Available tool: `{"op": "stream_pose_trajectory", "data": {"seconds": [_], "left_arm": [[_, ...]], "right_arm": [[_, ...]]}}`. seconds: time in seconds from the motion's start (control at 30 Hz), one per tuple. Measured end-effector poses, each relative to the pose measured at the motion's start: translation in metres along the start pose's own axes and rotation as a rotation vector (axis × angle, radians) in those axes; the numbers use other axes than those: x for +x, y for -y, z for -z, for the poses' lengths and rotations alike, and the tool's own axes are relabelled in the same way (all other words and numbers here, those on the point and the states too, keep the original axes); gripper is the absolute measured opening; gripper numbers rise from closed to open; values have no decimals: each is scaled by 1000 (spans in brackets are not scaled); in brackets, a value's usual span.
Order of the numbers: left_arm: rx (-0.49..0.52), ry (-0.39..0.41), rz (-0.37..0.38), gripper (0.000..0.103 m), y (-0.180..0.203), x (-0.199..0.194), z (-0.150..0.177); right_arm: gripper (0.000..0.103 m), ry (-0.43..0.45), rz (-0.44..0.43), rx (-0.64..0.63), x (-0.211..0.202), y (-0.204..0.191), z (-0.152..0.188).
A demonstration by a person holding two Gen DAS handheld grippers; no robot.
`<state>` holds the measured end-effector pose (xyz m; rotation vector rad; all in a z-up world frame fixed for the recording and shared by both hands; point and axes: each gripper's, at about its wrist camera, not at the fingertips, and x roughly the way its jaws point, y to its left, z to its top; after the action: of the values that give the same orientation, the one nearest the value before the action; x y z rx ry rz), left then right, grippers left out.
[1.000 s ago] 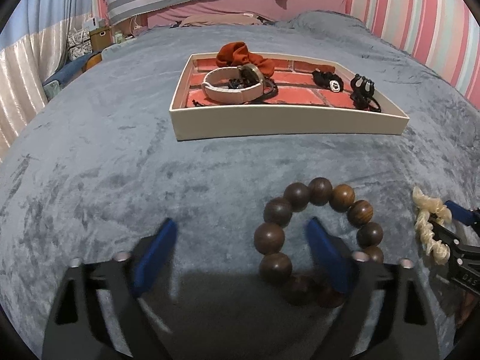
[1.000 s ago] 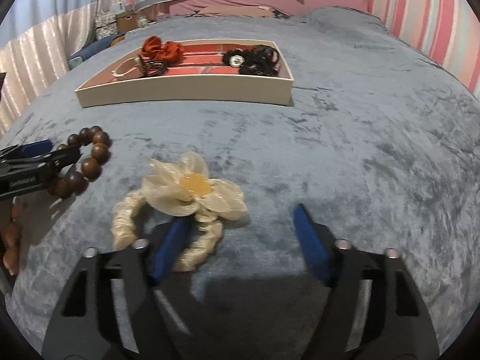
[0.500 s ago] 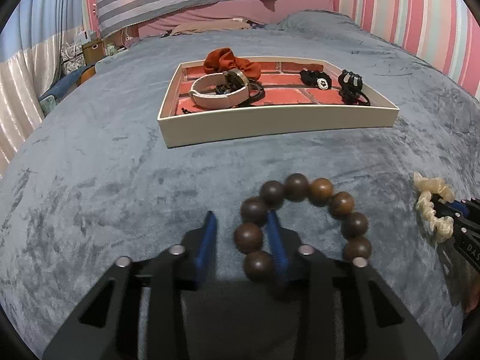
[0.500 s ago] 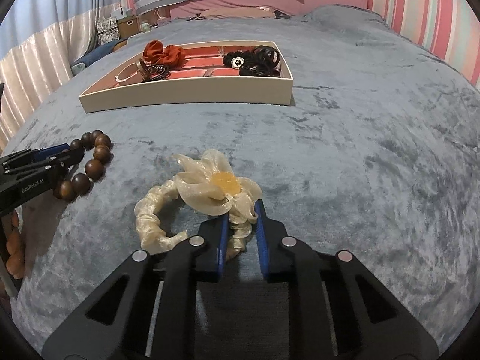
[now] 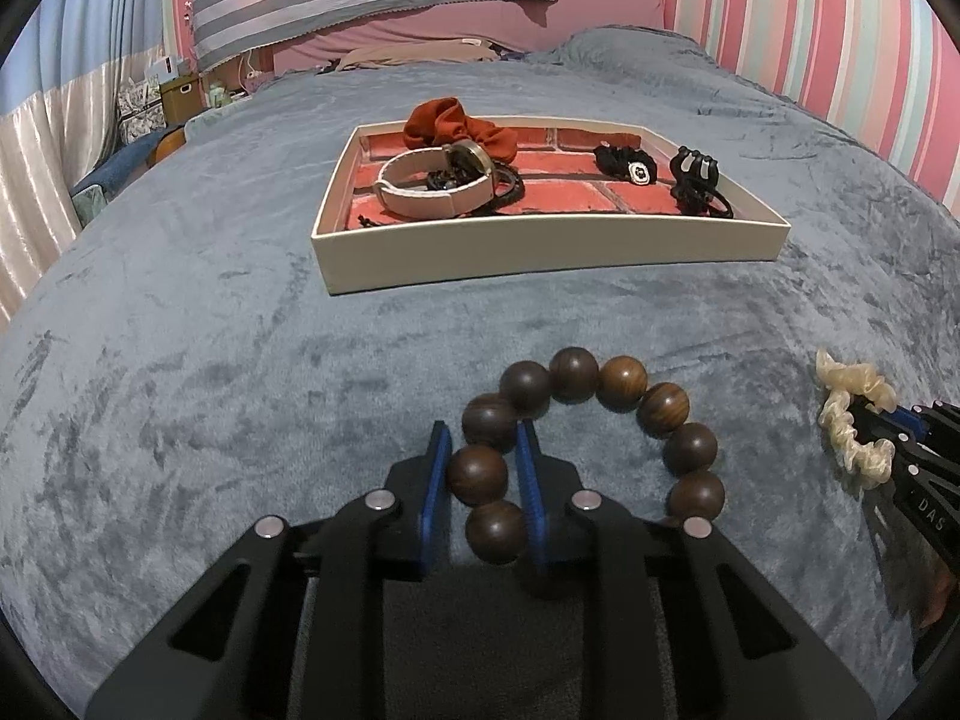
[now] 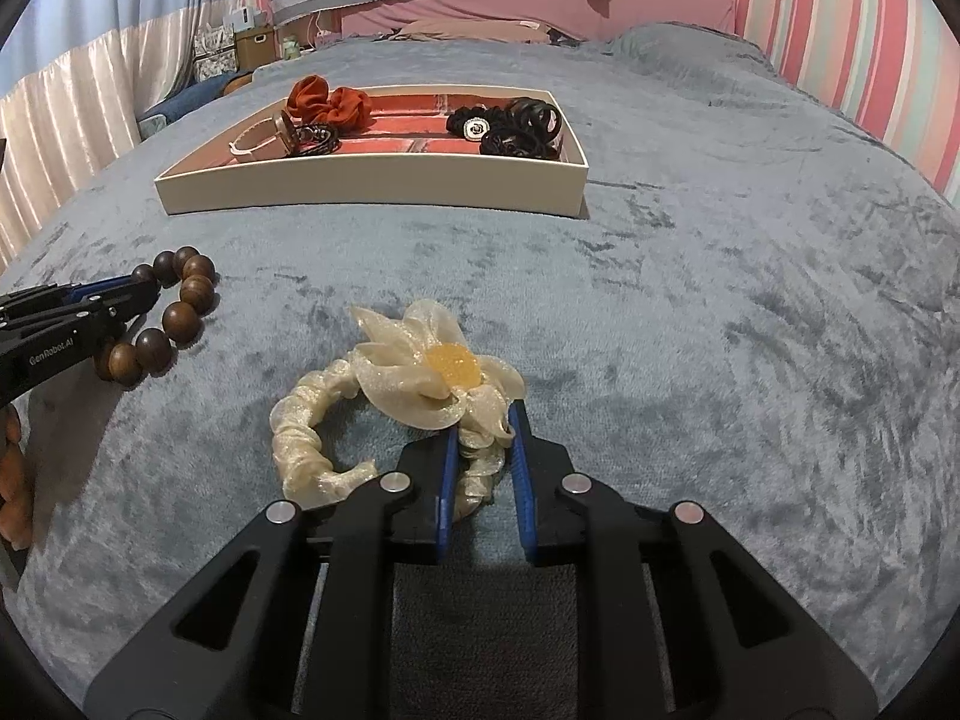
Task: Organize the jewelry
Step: 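Carry the scrunchie and bead bracelet into the tray and open both tools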
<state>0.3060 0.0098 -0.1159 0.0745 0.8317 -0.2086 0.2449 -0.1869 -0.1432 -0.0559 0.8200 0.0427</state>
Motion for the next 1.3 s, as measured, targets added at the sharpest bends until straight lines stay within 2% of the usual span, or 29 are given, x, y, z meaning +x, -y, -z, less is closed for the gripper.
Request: {"op": "stream_pose_trajectory", "data": {"seconds": [0.2,0.47,0.77,1.07,1.17,1.3], "left_arm": [[-4,26,-12,19,-1,-8,-4],[-12,135,-8,19,0,-34,-21],[-13,228,39,19,3,-45,-68],[-13,319,101,19,8,-54,-143],[-18,315,105,19,9,-44,-160],[-24,242,79,19,7,-2,-170]], "right_arm": [[13,35,15,6,-8,2,-7],[12,141,7,29,-24,8,-36],[12,189,-4,46,-18,16,-77],[12,211,-2,62,7,25,-130],[12,197,6,56,23,25,-146],[12,165,16,48,46,25,-157]]}}
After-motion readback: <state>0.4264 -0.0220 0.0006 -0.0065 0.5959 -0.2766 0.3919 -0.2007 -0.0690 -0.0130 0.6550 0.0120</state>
